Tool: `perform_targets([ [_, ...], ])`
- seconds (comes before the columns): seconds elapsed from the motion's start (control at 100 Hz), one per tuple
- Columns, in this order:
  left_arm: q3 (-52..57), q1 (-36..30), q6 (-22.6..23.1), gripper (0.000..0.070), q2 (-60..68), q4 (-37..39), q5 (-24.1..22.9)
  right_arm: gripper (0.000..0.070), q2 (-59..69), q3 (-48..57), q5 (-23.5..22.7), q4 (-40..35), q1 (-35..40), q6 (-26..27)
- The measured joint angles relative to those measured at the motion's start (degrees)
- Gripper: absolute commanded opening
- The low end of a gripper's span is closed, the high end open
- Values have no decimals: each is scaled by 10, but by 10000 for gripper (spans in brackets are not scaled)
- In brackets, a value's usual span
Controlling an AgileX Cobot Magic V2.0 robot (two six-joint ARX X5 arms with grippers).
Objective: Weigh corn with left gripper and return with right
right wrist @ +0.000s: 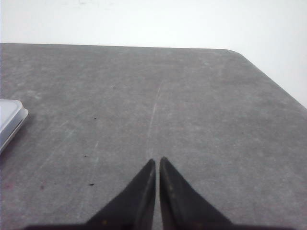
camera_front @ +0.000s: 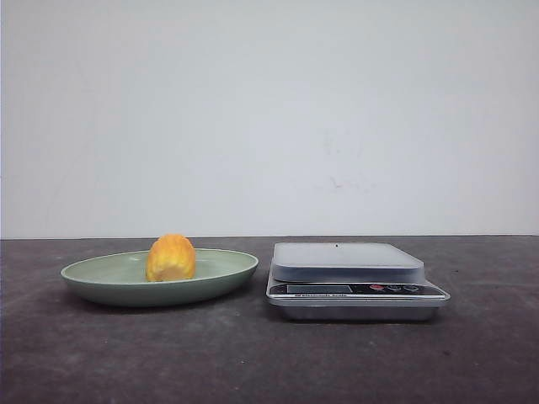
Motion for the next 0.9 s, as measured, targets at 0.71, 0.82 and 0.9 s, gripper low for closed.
perform_targets([
  [0.71, 0, 0, 0, 18, 0, 0, 0, 9, 0, 0, -7, 0, 0, 17],
  [0.82, 0, 0, -2, 10, 0, 0, 0, 7, 0, 0, -9, 0, 0, 31],
  [0.9, 0, 0, -20, 12, 0, 2, 0, 4, 0, 0, -9, 2, 0, 49],
])
